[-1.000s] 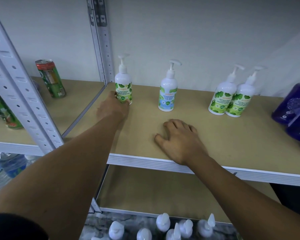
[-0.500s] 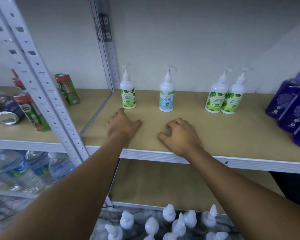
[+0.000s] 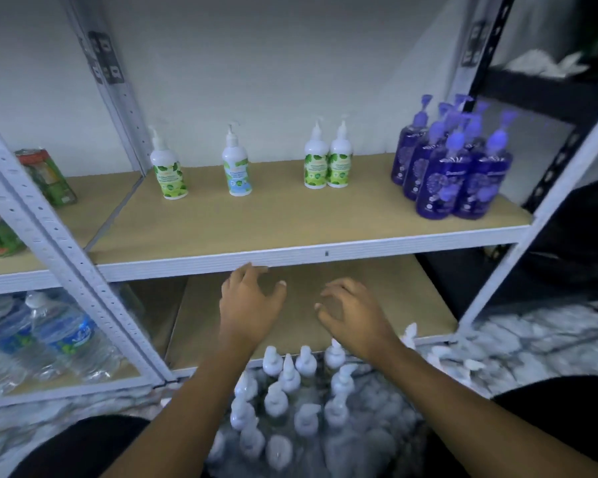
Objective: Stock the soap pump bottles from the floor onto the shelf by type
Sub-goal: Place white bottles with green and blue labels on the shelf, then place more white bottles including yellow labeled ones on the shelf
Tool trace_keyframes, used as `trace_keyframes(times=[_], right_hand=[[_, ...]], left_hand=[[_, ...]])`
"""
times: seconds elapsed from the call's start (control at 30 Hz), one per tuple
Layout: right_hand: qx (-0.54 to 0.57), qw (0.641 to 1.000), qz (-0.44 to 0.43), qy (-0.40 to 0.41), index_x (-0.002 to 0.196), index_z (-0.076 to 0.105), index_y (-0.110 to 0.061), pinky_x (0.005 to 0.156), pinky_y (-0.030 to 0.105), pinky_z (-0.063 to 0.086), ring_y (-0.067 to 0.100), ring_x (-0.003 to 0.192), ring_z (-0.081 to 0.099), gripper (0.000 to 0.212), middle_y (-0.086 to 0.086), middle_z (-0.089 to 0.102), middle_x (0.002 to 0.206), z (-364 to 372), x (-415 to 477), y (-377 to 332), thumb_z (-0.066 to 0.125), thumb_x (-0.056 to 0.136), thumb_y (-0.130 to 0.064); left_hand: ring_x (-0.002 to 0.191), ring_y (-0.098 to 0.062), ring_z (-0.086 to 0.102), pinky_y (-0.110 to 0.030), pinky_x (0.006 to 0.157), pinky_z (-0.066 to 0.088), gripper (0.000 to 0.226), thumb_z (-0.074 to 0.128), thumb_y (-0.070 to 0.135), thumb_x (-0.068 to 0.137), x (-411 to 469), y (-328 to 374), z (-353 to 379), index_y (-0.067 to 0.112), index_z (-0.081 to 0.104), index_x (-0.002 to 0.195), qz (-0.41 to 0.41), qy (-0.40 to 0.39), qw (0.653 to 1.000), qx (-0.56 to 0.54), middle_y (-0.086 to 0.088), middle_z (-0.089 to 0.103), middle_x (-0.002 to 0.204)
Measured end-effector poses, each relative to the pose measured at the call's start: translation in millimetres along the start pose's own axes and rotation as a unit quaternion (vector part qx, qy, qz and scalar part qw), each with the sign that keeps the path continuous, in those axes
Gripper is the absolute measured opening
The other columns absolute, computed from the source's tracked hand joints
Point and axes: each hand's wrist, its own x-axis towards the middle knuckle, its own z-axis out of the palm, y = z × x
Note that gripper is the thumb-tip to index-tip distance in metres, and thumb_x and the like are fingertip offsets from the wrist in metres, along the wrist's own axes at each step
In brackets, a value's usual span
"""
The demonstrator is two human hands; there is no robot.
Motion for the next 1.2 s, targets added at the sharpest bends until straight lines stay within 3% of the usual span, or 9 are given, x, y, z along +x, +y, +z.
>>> trace_keyframes(times=[0.17,0.43,0.6,0.67,0.73,0.83,0.9,1.03,1.2], right_hand=[[0.086,0.977,0.197,0.008,0.106,0.071,-0.015,0.089,0.029,0.047,0.016,0.097,0.062,0.020,-0.002,0.064,0.107,-6.0,-82.0,69.4,0.063,0.091,-0.028],[0.139,0.898,0.417,-0.002,0.061,0.047,-0.025,0.074,0.033,0.046,0.023,0.079,0.060,0.037,-0.004,0.056,0.065,33.1,-161.1,158.4,0.062,0.094,-0.032],[0.148,0.851,0.504,-0.002,0.078,0.066,-0.010,0.085,0.039,0.049,0.037,0.092,0.065,0.024,0.018,0.068,0.083,50.9,-157.1,210.6,0.066,0.092,-0.030],[0.069,0.852,0.513,0.077,0.079,0.076,-0.012,0.085,0.031,0.047,0.033,0.094,0.068,0.030,0.013,0.071,0.082,49.7,-152.1,229.5,0.069,0.085,-0.040],[-0.052,0.845,0.530,0.054,0.063,0.075,-0.026,0.087,0.021,0.042,0.017,0.086,0.069,0.045,-0.004,0.069,0.074,48.4,-149.6,250.5,0.057,0.066,-0.067],[-0.130,0.857,0.499,-0.004,0.080,0.076,-0.024,0.089,0.043,0.044,0.035,0.094,0.062,0.064,0.007,0.069,0.091,68.3,-147.4,280.4,0.051,0.066,-0.081],[-0.170,0.846,0.506,-0.012,0.081,0.075,-0.022,0.084,0.045,0.042,0.035,0.090,0.060,0.069,0.008,0.067,0.089,73.1,-140.9,290.2,0.051,0.065,-0.084],[-0.222,0.852,0.462,0.105,0.061,0.072,-0.017,0.067,0.026,0.034,0.024,0.057,0.066,0.059,0.002,0.066,0.061,71.9,-116.9,284.0,0.092,0.031,-0.063],[-0.277,0.884,0.337,0.169,0.058,0.060,-0.023,0.063,0.034,0.032,0.031,0.058,0.059,0.033,0.003,0.058,0.058,84.0,-124.1,309.3,0.078,0.070,-0.048]], left_hand=[[0.117,-0.017,0.055,-0.016,0.093,0.031,0.032,0.071,0.030,0.089,-57.1,30.8,67.8,0.018,0.066,0.119,0.015,-0.103,0.991,-0.079,-0.003,0.053,0.129],[0.093,-0.010,0.063,-0.026,0.089,0.049,0.026,0.073,0.024,0.088,-108.3,54.5,171.6,0.018,0.061,0.110,-0.020,-0.264,0.955,-0.132,0.003,0.065,0.110],[0.100,-0.018,0.065,-0.028,0.088,0.049,0.029,0.077,0.022,0.085,-110.7,47.5,231.3,0.021,0.054,0.103,-0.070,-0.332,0.934,-0.110,0.003,0.062,0.103],[0.102,-0.019,0.063,-0.031,0.090,0.049,0.033,0.078,0.024,0.085,-106.2,40.7,256.0,0.021,0.052,0.105,-0.086,-0.356,0.927,-0.086,0.003,0.061,0.104],[0.099,-0.019,0.061,-0.032,0.088,0.049,0.038,0.078,0.025,0.085,-98.3,33.6,281.9,0.020,0.048,0.107,-0.092,-0.370,0.922,-0.068,0.007,0.059,0.099],[0.089,-0.013,0.057,-0.022,0.076,0.042,0.043,0.080,0.033,0.082,-81.1,24.3,320.2,0.017,0.049,0.107,-0.096,-0.370,0.923,-0.035,0.009,0.058,0.094],[0.081,-0.014,0.055,-0.015,0.060,0.035,0.051,0.077,0.049,0.077,-70.2,14.7,349.1,0.011,0.058,0.105,-0.066,-0.369,0.927,0.008,0.001,0.064,0.096],[0.089,-0.024,0.066,-0.028,0.063,0.043,0.060,0.069,0.056,0.064,-55.1,-7.6,395.8,0.012,0.063,0.103,-0.040,-0.380,0.922,0.067,-0.006,0.070,0.099],[0.093,-0.041,0.063,-0.050,0.075,0.054,0.052,0.059,0.043,0.067,-45.8,-25.7,431.7,0.005,0.056,0.103,-0.023,-0.390,0.918,0.063,-0.018,0.064,0.098]])
